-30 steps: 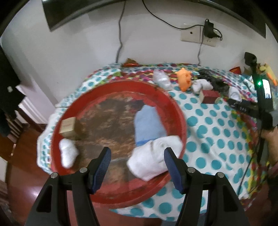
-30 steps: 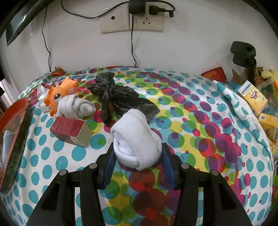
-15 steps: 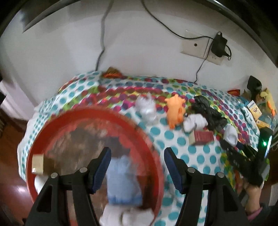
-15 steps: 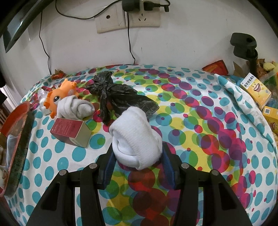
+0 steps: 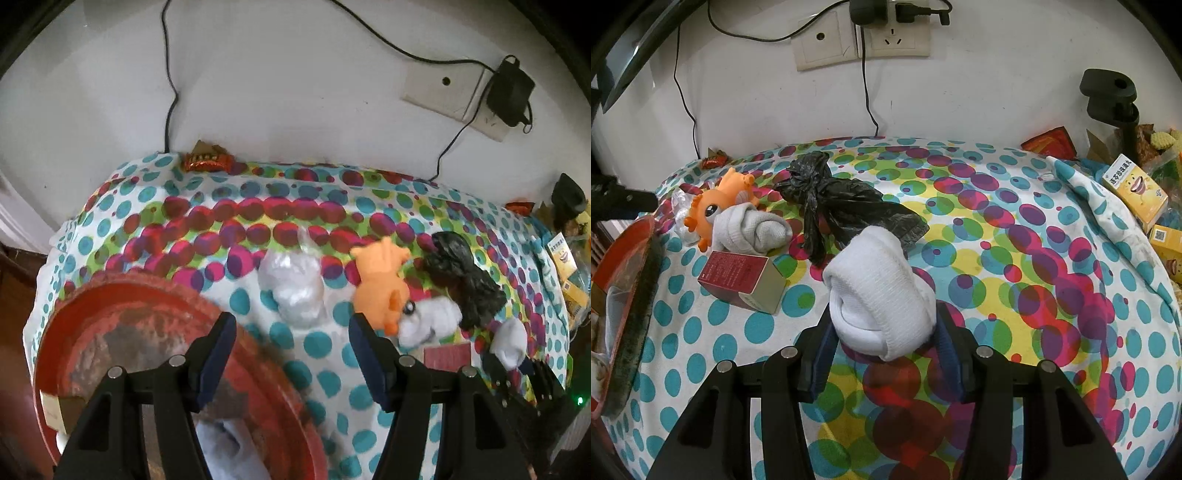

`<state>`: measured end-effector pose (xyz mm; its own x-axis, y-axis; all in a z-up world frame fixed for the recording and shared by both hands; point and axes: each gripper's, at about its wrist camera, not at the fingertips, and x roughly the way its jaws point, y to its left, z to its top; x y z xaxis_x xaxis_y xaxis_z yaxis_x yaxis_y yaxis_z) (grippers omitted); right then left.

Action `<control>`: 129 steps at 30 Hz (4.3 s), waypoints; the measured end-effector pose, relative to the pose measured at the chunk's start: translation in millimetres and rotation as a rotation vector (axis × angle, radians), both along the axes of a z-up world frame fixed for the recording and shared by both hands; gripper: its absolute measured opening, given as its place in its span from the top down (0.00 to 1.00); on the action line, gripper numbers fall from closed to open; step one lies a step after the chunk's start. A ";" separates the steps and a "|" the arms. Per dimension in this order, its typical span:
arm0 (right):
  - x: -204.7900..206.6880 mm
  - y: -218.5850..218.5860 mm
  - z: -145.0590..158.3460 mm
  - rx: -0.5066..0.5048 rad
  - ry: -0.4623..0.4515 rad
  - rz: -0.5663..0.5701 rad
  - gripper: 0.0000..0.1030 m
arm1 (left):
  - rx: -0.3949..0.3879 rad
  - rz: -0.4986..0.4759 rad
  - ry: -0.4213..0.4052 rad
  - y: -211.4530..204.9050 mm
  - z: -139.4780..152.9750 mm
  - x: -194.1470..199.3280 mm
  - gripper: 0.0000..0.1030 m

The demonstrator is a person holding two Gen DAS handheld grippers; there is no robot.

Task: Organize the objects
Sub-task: 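Move the left tool to the clear plastic bag and grasp it, then carry the clear plastic bag into the red tray and open the left tool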

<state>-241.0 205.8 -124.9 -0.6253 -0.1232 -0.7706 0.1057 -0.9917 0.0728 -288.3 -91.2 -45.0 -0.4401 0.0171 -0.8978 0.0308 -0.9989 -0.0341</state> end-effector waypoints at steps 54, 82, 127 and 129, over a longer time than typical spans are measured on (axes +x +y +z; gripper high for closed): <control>1.3 -1.9 1.9 0.004 -0.002 0.001 0.53 | 0.000 -0.030 -0.006 4.1 -23.1 -12.0 0.63; 0.1 -4.6 2.1 0.031 -0.005 0.002 0.53 | -0.031 0.128 -0.012 -113.2 15.8 77.0 0.63; 0.2 -8.0 1.3 0.061 -0.007 0.006 0.51 | -0.038 0.314 -0.091 -213.8 -40.8 73.2 0.58; 0.2 -8.3 1.4 0.062 -0.007 0.006 0.51 | -0.041 0.309 -0.095 -212.9 -41.2 74.1 0.49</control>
<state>-240.9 197.6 -123.5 -0.6191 -0.0789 -0.7813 0.1117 -0.9937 0.0118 -214.1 -304.0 -86.2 -0.3334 -0.1413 -0.9321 0.3341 -0.9422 0.0233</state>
